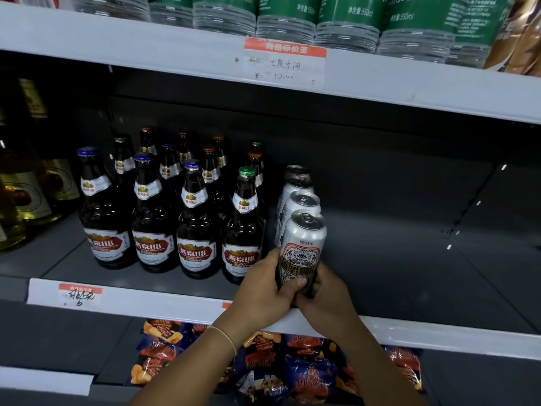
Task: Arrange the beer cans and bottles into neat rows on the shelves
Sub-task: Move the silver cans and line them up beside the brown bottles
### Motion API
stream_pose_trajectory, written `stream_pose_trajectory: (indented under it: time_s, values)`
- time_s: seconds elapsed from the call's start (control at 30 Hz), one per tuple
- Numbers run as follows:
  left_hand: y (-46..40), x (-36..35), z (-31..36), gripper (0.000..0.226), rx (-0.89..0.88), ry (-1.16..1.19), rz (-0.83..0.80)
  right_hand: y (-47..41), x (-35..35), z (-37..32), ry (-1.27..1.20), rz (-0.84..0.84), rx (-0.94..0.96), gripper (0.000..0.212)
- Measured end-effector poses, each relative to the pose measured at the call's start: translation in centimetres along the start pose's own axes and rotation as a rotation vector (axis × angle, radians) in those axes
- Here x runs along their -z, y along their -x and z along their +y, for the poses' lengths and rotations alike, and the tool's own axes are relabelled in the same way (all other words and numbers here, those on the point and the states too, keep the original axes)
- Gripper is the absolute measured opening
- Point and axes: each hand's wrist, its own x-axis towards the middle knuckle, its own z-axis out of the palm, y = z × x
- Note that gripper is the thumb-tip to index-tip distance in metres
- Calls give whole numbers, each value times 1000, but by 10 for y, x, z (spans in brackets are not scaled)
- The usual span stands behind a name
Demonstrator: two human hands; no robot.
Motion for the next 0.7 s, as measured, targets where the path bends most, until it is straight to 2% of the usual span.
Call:
stream_pose_trajectory:
  time_s: [0.33, 0.43, 0.53, 0.63, 0.7]
  values:
    - [0, 0, 2, 53, 26, 6, -1, -2, -1, -5, -4, 1, 6, 50]
    - [2, 3, 3, 57, 30, 22, -10, 1, 5, -13, -52, -75, -13, 52]
    - [3, 5, 1, 64, 43, 44, -20, -3, 22, -20, -337, -145, -52, 49]
    - [5, 3, 3, 68, 48, 48, -22, -30, 34, -19, -755, 109, -155, 46]
    - [4, -1, 5, 73, 64, 34, 9, -59, 33, -14, -844, 191, -234, 46]
